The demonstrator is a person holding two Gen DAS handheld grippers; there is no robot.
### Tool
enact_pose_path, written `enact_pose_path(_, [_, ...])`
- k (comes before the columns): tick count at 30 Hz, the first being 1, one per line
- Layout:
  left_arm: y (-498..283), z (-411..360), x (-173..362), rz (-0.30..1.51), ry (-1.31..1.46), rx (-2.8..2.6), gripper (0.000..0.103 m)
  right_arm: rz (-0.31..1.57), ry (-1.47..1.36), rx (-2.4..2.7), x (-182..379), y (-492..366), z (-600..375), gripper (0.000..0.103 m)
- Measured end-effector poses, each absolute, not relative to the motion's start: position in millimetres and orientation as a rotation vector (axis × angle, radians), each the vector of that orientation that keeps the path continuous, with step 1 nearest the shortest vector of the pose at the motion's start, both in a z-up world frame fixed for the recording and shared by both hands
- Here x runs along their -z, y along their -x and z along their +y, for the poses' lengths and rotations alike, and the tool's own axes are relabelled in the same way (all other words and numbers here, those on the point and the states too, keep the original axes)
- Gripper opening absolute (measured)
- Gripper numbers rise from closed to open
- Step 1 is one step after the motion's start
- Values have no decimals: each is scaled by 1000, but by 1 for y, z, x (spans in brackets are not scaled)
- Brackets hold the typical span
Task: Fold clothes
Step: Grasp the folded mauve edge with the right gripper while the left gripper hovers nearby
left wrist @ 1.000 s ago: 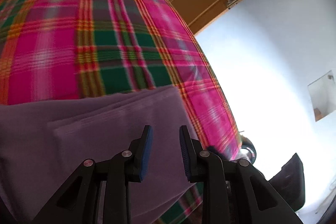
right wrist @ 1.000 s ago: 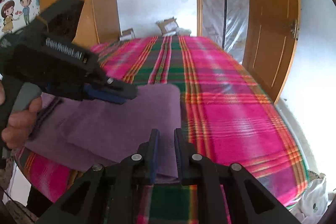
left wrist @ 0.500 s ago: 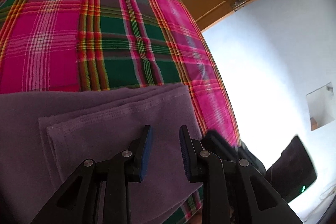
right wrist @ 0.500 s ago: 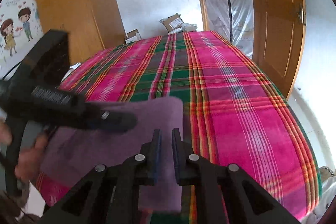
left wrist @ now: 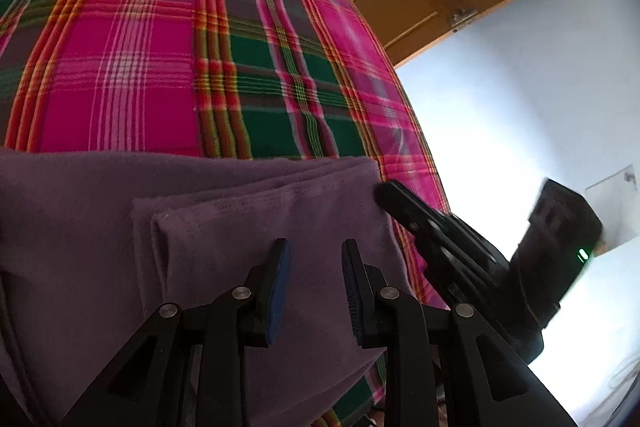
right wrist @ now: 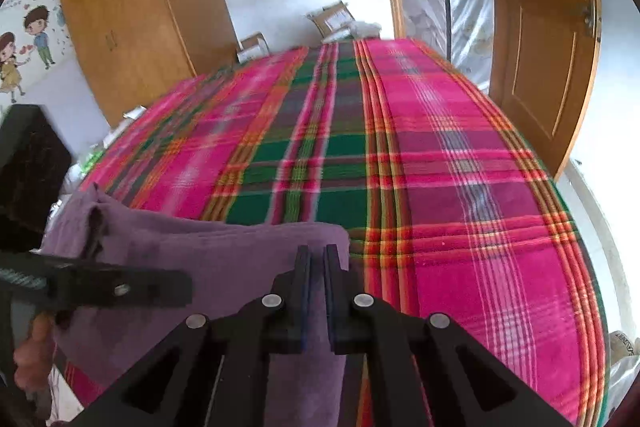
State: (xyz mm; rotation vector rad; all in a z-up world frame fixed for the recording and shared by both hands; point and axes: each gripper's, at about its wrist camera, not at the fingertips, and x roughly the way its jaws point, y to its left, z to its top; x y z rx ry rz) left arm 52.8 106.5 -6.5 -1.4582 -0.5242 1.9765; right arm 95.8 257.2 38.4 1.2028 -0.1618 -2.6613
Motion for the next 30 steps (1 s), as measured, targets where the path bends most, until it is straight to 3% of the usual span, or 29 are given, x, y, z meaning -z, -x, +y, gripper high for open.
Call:
enact_pose_path(15, [-63,79,7,-531,1481,-2007,27,-145,-1259,2659,-36,-79,251,6])
enact_pose_path(30, [-82,64,4,-503,1476,-2044,27,-152,-1239,2695,-47,-131,247,6])
